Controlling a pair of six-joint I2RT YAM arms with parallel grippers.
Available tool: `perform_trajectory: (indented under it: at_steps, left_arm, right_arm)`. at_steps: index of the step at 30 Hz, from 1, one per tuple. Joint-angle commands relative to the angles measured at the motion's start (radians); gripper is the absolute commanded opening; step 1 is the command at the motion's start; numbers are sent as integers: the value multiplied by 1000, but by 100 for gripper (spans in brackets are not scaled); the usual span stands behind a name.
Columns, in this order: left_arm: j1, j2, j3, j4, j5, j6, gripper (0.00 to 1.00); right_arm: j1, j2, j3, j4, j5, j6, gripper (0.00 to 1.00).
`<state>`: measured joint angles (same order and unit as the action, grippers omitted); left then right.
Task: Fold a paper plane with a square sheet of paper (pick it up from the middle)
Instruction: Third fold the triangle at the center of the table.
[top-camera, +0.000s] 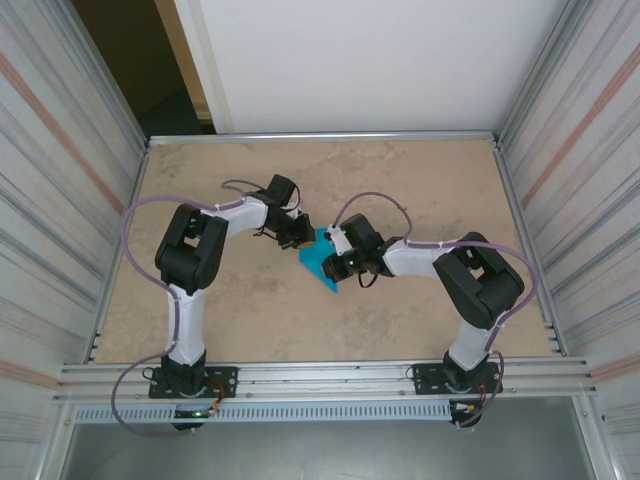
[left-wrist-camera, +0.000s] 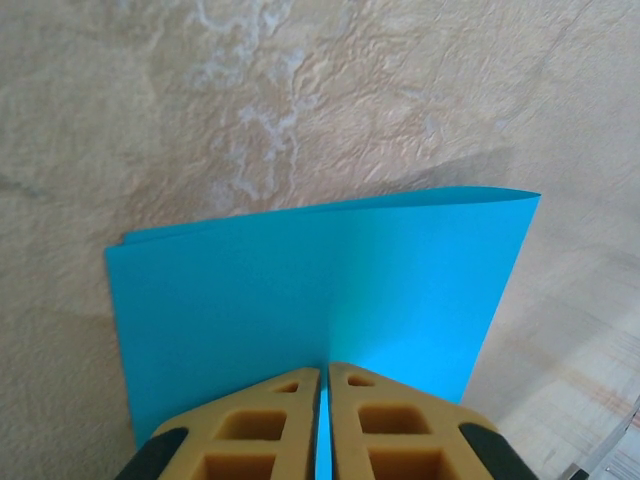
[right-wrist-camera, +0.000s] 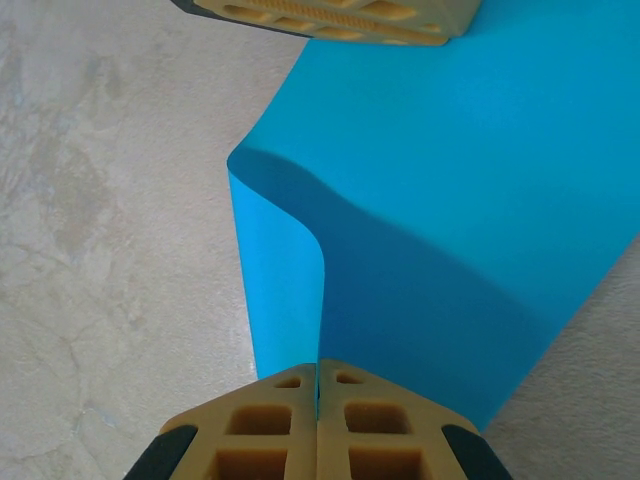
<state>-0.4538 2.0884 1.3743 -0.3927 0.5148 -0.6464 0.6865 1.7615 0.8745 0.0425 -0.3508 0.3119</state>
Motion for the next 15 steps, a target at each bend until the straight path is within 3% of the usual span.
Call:
perform_trajectory:
  at_steps: [1,15]
  left_arm:
    - [-10,47,9,-56,-20,33,12]
    - [-18,56,17,-72,-14,48,12]
  right_arm:
    - [-3,13,29,-39,44,29,2]
    - [-3,25,49,-58,64,17,3]
